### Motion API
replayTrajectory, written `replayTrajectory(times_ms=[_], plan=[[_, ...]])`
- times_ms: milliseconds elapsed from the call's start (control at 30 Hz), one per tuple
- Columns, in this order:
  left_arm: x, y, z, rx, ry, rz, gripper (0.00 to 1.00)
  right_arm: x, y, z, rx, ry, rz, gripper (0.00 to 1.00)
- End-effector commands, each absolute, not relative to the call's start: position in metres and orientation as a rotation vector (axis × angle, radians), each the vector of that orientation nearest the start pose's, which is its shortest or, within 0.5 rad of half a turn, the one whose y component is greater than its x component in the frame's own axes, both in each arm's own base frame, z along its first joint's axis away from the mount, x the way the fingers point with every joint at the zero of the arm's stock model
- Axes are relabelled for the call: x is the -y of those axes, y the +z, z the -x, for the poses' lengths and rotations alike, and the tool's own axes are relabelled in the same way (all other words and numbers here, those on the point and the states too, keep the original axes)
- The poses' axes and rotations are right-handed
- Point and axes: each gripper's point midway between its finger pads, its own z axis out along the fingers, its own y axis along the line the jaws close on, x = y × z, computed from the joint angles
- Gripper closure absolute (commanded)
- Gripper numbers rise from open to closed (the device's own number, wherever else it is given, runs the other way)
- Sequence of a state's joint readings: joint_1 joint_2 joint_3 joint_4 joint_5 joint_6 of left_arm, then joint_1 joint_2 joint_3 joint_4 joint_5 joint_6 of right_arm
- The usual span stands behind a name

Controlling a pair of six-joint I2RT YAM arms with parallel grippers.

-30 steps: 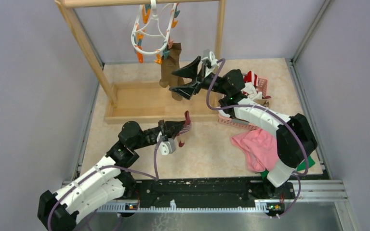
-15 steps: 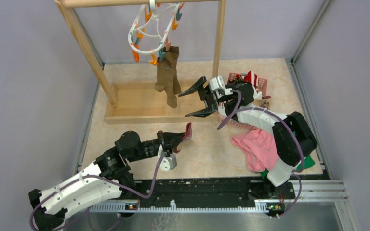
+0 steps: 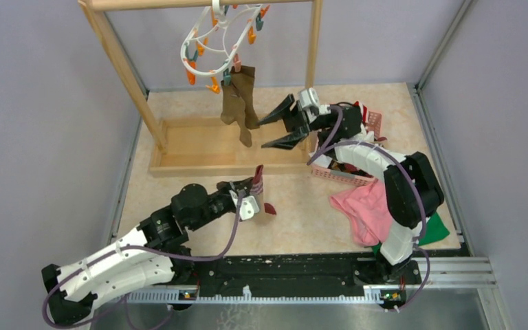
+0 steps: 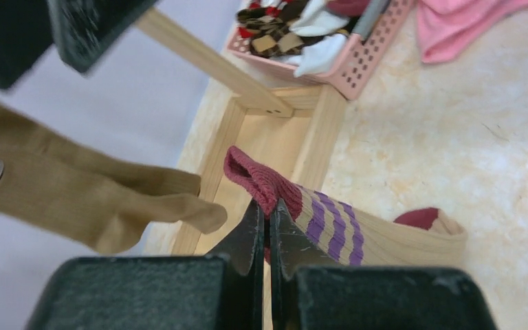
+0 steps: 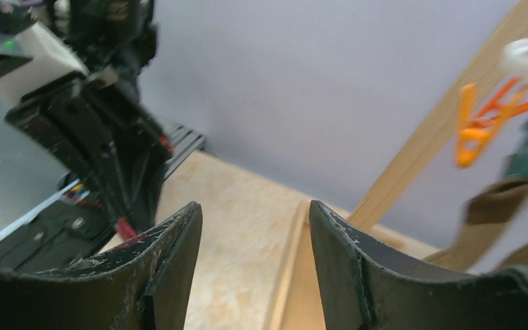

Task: Clip the socks to the hanger
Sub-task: Open the clamp at the hanger.

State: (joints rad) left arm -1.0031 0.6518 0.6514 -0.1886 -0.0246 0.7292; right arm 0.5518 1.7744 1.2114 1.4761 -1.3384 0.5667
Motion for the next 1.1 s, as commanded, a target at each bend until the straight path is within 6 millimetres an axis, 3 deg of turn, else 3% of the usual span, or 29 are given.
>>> replayTrajectory(times_ms=[0, 100, 300, 467, 633, 867, 1067], plan=[[0.204, 0.304, -0.194, -1.209, -0.253, -0.914, 1.0, -0.371, 0.401, -0.295, -0.716, 1.249, 1.186, 0.42], [0.191, 0.32, -0.187, -1.176, -0.346, -0.749, 1.0, -0.387, 0.42, -0.317, -0.852, 1.14, 1.11, 0.39], [0.189, 0.319, -0.192, -1.257, -0.393, -0.66, 1.0, -0.41, 0.452, -0.315, -0.862, 1.207, 1.009, 0.41], [0.187, 0.302, -0.209, -1.329, -0.366, -0.627, 1.0, -0.44, 0.45, -0.309, -0.876, 1.165, 1.006, 0.42], [0.182, 0.281, -0.221, -1.32, -0.432, -0.609, 1.0, -0.454, 0.439, -0.302, -0.748, 0.971, 1.06, 0.37], [0.195, 0.256, -0.231, -1.358, -0.47, -0.652, 1.0, -0.471, 0.436, -0.32, -0.785, 0.876, 1.008, 0.37], [0.195, 0.253, -0.232, -1.349, -0.469, -0.646, 1.0, -0.477, 0.435, -0.336, -0.846, 0.841, 0.931, 0.38]])
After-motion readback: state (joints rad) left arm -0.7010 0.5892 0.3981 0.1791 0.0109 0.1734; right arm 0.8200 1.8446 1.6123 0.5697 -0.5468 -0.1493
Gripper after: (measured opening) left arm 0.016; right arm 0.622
